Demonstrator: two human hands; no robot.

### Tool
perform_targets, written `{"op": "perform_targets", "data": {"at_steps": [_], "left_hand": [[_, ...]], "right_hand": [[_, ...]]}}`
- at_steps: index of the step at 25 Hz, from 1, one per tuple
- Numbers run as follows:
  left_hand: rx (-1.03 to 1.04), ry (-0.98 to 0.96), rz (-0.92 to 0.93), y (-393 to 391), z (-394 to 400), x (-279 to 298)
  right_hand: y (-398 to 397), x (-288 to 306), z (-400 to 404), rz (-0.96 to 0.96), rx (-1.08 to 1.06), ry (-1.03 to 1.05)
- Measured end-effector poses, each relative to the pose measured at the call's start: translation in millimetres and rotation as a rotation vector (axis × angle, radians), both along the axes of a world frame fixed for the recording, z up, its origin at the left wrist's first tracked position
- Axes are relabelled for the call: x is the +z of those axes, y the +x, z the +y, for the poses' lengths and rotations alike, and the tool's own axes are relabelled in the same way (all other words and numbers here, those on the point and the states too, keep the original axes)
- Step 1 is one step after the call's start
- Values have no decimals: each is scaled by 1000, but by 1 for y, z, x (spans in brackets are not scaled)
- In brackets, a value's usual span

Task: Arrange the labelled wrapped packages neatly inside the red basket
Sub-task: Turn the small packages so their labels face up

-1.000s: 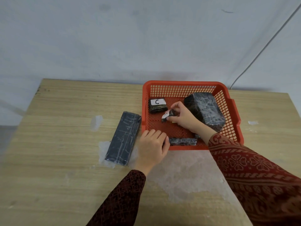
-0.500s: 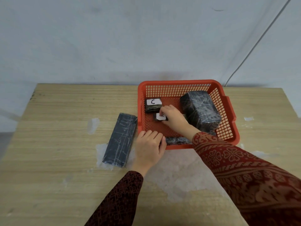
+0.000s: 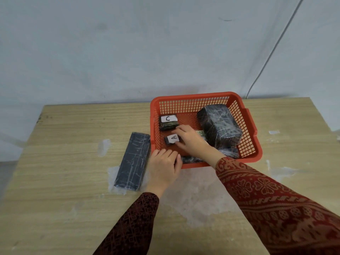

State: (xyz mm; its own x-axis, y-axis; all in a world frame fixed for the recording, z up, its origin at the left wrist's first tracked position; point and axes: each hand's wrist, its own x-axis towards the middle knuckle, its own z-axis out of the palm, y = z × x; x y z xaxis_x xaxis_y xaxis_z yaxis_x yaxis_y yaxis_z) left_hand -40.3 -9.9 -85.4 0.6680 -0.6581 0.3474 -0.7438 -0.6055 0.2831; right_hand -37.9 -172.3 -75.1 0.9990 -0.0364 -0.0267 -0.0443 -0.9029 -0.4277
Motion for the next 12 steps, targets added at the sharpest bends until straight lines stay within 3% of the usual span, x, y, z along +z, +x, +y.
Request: {"op": "perform_targets", "data": {"at_steps": [7,12], "left_hand": [[32,24,101,1,-3,5],[92,66,305,0,-10,16]], "right_hand": [[-55,15,-42,-84,-111,-162],[-82,12,-79,31,-313,-197]]}}
